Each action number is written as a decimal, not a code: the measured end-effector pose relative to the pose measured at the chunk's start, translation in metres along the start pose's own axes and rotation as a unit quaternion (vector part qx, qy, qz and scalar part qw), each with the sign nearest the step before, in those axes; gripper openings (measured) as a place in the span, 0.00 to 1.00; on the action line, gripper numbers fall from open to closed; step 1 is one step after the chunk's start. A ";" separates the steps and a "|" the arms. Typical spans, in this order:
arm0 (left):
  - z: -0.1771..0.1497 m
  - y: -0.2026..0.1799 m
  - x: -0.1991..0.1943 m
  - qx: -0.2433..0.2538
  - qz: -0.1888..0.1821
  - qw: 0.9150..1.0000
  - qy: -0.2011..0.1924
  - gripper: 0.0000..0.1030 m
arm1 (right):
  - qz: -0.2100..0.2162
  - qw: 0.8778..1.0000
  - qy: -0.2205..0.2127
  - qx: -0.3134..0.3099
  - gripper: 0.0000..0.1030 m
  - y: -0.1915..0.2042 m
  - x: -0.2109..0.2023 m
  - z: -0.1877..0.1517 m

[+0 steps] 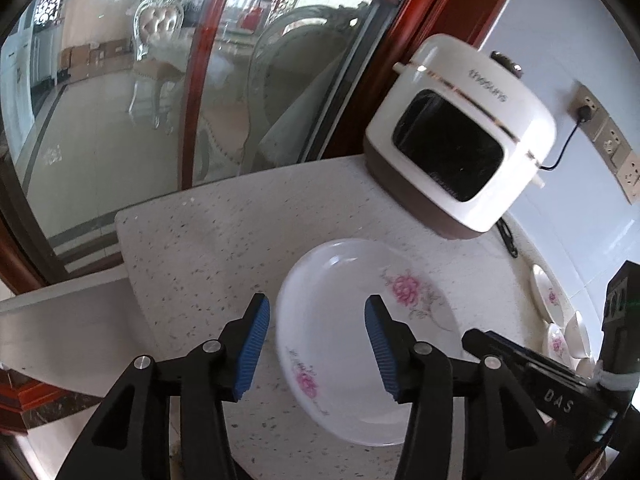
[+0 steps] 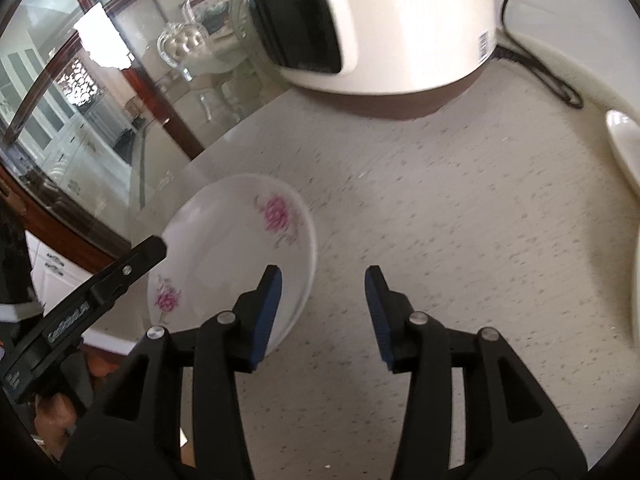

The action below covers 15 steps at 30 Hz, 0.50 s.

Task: Organize plates and bowls
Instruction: 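Lower the plate onto the open counter and open both grippers, then move both grippers back toward the plates and bowls by the wall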

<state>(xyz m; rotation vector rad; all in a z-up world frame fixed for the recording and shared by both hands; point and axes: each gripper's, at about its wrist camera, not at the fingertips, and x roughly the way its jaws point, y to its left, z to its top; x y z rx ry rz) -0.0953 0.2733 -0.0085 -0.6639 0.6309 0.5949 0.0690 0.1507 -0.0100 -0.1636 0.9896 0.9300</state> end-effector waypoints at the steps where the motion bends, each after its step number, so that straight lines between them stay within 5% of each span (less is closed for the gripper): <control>1: 0.001 -0.001 -0.002 0.003 -0.001 1.000 -0.006 0.49 | -0.009 1.000 -0.013 0.000 0.46 -0.001 -0.006 0.001; 8: 0.002 -0.023 -0.018 0.051 -0.008 0.997 -0.050 0.50 | -0.052 0.995 -0.083 0.019 0.58 -0.013 -0.049 0.009; 15: -0.004 -0.055 -0.029 0.079 -0.060 0.992 -0.073 0.57 | -0.096 0.987 -0.125 0.040 0.67 -0.034 -0.091 -0.004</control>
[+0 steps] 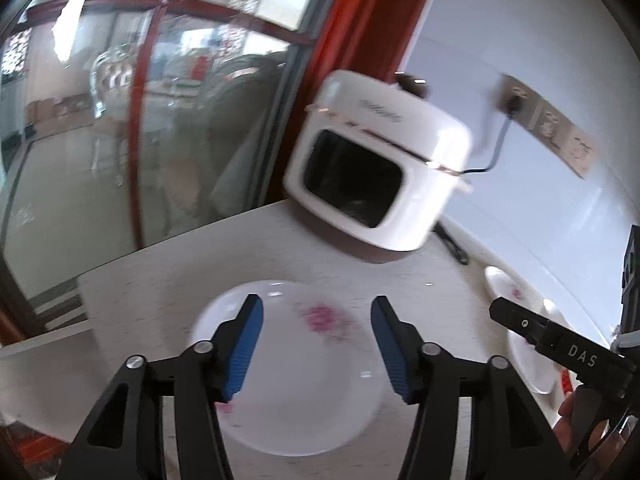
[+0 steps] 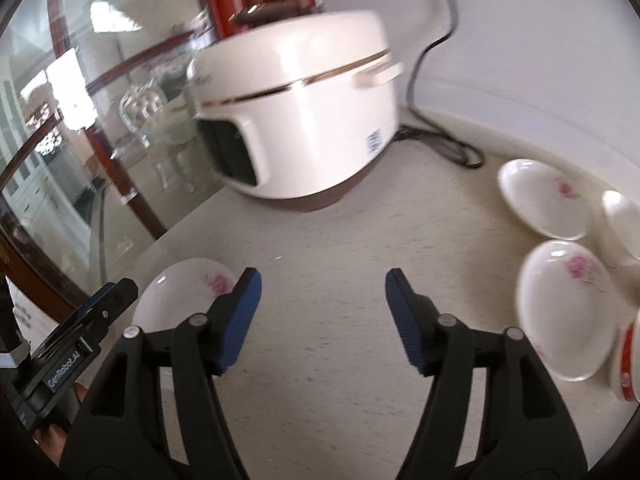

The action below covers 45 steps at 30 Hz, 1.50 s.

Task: Organize plates and bowls
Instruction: 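Move both grippers back toward the plates and bowls by the wall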

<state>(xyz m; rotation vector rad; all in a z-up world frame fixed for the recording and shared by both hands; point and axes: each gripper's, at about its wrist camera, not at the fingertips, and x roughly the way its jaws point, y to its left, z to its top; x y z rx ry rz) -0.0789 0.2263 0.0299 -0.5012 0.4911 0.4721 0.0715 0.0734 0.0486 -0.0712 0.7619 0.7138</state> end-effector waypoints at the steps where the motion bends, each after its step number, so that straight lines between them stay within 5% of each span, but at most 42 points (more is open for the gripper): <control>1: -0.001 -0.006 0.001 0.005 -0.006 1.000 -0.001 0.58 | -0.005 1.000 -0.004 0.003 0.67 -0.004 -0.004 -0.001; 19: -0.012 -0.103 0.014 0.084 -0.080 0.993 0.017 0.62 | -0.112 0.986 -0.079 0.091 0.72 -0.113 -0.053 -0.015; 33: -0.016 -0.177 0.037 0.128 -0.126 0.984 0.014 0.62 | -0.163 0.976 -0.098 0.107 0.74 -0.142 -0.054 -0.023; 45: -0.003 -0.236 0.070 0.118 -0.174 0.978 -0.004 0.62 | -0.196 0.967 -0.123 0.109 0.78 -0.175 -0.065 -0.015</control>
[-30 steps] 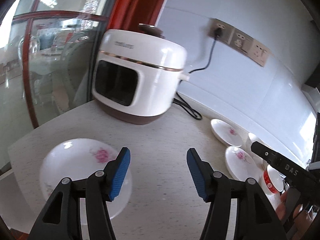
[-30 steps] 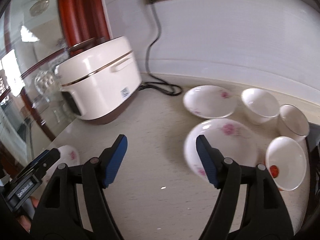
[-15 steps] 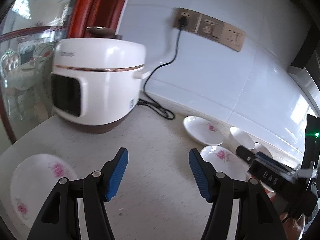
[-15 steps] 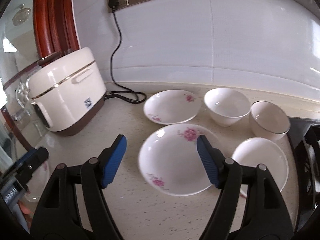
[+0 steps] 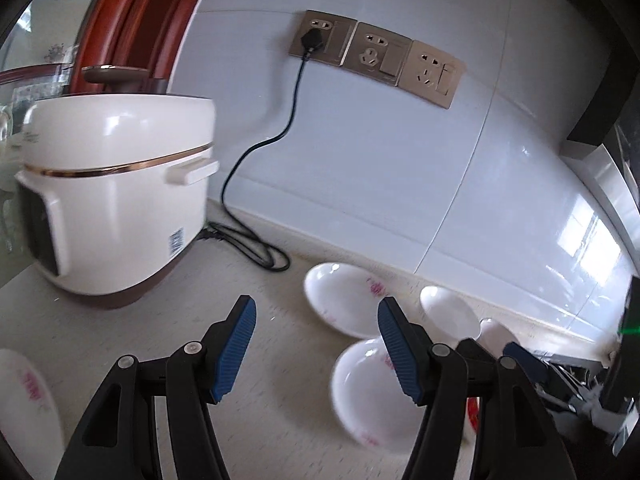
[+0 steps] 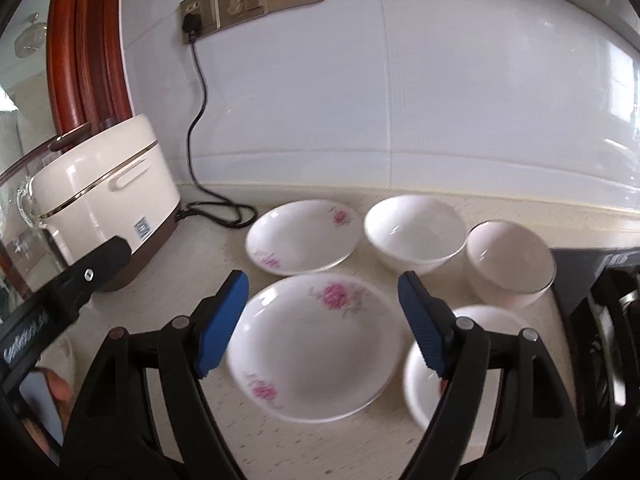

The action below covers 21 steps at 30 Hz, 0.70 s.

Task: Organize plates and bowls
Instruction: 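Move both grippers back toward the plates and bowls by the wall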

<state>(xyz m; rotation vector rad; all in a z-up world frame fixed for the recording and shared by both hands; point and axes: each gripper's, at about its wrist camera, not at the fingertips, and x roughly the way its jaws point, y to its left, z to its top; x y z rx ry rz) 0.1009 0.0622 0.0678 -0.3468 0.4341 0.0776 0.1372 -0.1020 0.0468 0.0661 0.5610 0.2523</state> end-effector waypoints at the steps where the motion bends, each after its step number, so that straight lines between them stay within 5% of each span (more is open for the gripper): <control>1: 0.001 -0.002 0.004 0.001 -0.003 1.000 -0.003 0.62 | -0.004 1.000 -0.002 0.003 0.79 -0.004 0.001 0.002; 14: -0.013 0.001 0.037 0.001 -0.045 0.999 0.027 0.63 | -0.009 0.998 -0.001 0.068 0.79 -0.060 0.002 0.018; 21: -0.024 0.006 0.057 -0.011 -0.060 0.995 0.080 0.62 | 0.023 0.996 0.057 0.062 0.78 -0.067 0.022 0.021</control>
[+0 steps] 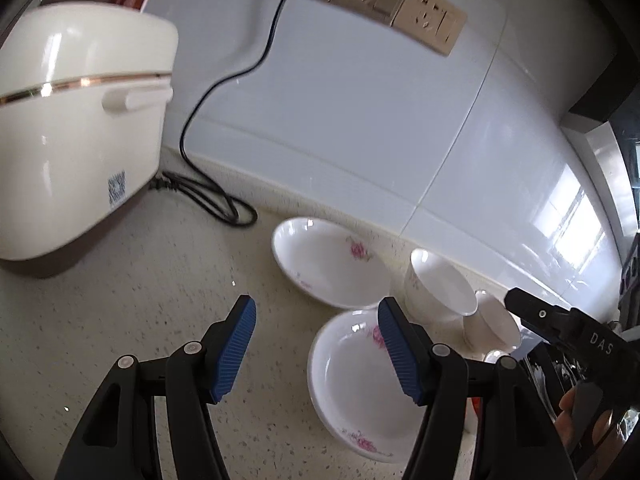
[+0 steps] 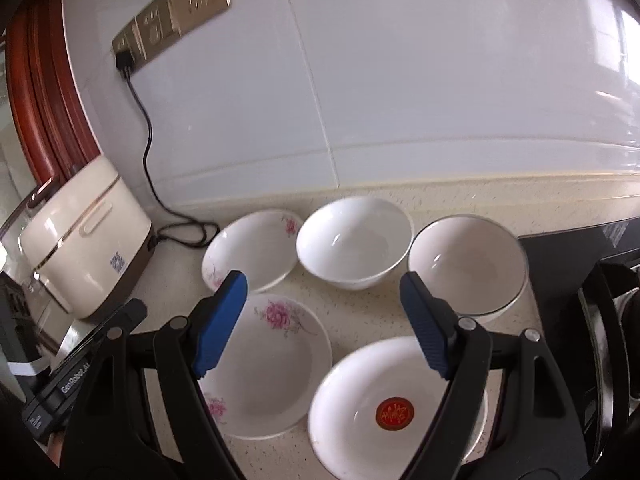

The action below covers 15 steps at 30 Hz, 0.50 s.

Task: Organize plates and bowls
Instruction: 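Move both grippers back toward the plates and bowls by the wall, then grasp the rim of another pink-flower plate with both grippers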

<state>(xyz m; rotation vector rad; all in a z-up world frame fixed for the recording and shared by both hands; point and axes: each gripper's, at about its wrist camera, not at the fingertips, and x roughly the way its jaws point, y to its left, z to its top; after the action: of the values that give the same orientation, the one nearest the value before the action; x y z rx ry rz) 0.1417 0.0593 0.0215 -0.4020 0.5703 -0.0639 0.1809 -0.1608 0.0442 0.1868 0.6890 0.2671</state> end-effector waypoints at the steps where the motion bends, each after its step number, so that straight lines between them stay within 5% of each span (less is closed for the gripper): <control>1: -0.002 0.000 0.004 -0.001 -0.002 1.000 0.010 0.62 | -0.001 1.000 0.012 -0.011 0.78 0.004 0.005 -0.001; 8: -0.011 -0.001 0.020 -0.001 -0.013 0.998 0.056 0.62 | -0.007 0.995 0.078 -0.058 0.76 0.021 0.034 -0.009; 15: -0.020 0.004 0.033 -0.015 -0.028 0.994 0.104 0.42 | -0.018 0.991 0.108 -0.077 0.75 0.025 0.058 -0.011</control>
<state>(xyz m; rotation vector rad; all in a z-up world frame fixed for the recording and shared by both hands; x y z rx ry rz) 0.1592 0.0500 -0.0120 -0.4426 0.7667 -0.1526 0.2118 -0.1189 0.0075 -0.0029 0.8826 0.3076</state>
